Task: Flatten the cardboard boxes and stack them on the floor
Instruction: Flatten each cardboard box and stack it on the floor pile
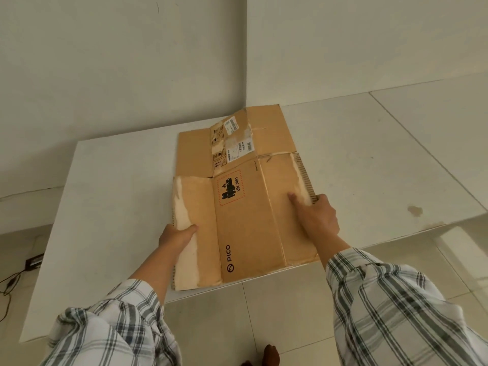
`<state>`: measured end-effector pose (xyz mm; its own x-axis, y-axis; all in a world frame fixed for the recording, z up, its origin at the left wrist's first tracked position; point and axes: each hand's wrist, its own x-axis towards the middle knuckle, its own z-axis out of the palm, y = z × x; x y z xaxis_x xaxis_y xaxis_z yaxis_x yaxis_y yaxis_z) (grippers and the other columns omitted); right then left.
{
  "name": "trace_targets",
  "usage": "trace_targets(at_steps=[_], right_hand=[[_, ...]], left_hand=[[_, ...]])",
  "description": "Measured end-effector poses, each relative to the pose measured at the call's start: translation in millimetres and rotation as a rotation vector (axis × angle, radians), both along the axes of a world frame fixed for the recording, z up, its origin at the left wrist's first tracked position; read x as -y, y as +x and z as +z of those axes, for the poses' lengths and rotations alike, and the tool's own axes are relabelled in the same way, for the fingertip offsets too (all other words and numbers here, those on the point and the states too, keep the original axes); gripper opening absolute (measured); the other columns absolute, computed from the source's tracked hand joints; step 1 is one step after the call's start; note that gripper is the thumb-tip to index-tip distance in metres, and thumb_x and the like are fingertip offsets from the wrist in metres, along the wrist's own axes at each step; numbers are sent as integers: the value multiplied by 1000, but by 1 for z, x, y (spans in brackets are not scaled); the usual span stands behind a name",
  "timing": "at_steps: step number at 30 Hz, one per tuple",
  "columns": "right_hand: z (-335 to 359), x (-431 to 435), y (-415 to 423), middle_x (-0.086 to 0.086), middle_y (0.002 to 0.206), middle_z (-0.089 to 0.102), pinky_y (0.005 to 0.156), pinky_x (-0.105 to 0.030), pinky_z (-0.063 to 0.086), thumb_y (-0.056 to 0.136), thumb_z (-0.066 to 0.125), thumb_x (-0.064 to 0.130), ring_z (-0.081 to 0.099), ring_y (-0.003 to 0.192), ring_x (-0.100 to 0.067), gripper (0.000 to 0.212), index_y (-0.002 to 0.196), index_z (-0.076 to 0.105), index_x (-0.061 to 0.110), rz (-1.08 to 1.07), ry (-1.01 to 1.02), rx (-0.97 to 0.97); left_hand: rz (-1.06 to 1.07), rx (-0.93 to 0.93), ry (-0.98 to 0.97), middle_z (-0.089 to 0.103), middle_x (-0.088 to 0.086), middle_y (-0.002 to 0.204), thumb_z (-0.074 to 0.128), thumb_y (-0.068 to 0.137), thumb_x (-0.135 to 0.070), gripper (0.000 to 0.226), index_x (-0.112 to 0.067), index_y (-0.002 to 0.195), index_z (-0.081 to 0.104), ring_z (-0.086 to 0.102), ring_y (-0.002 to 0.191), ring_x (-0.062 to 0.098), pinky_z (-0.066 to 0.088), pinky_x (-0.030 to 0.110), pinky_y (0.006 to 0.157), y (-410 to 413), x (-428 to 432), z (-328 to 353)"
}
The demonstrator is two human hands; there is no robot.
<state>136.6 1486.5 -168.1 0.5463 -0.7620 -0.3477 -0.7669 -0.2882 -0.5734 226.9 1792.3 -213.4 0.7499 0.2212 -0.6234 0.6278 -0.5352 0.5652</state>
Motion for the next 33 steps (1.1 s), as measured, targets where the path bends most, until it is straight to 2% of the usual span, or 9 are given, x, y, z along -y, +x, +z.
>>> trace_targets(at_steps=[4,10,17,20,28,33], right_hand=[[18,-3,-2,-1,108,65,77,-39,49,73,55,82,62,94,-27,74,116,50,23,2,-42,49],[48,30,-14,-2,108,67,77,-40,51,82,57,70,64,93,-28,59,116,52,22,20,-146,100],[79,97,-44,-3,109,66,74,-38,48,85,60,62,64,93,-28,55,119,51,20,23,-189,172],[95,138,-62,-3,111,66,77,-40,50,86,60,61,64,96,-29,56,122,50,19,31,-200,201],[134,276,-122,-6,120,63,78,-39,45,89,62,52,62,105,-31,55,127,48,15,73,-221,258],[143,359,-154,-8,123,61,84,-43,48,89,64,46,60,109,-32,55,130,45,14,86,-233,254]], left_hand=[[10,171,150,59,15,123,62,90,-42,53,-7,127,48,58,102,35,47,36,75,-19,17,26],[101,335,206,65,13,111,58,88,-53,51,-9,114,57,62,91,35,48,37,70,-36,35,68],[128,455,185,66,10,102,57,85,-57,51,-11,106,60,62,84,33,52,38,72,-56,98,113],[132,488,183,67,10,102,58,85,-56,50,-11,107,61,62,84,33,51,38,71,-74,140,128],[124,562,168,65,8,92,58,86,-52,42,-11,95,60,60,78,31,48,35,66,-128,282,159],[92,588,169,66,7,88,57,83,-54,42,-13,92,60,63,77,32,56,41,74,-146,368,174]])
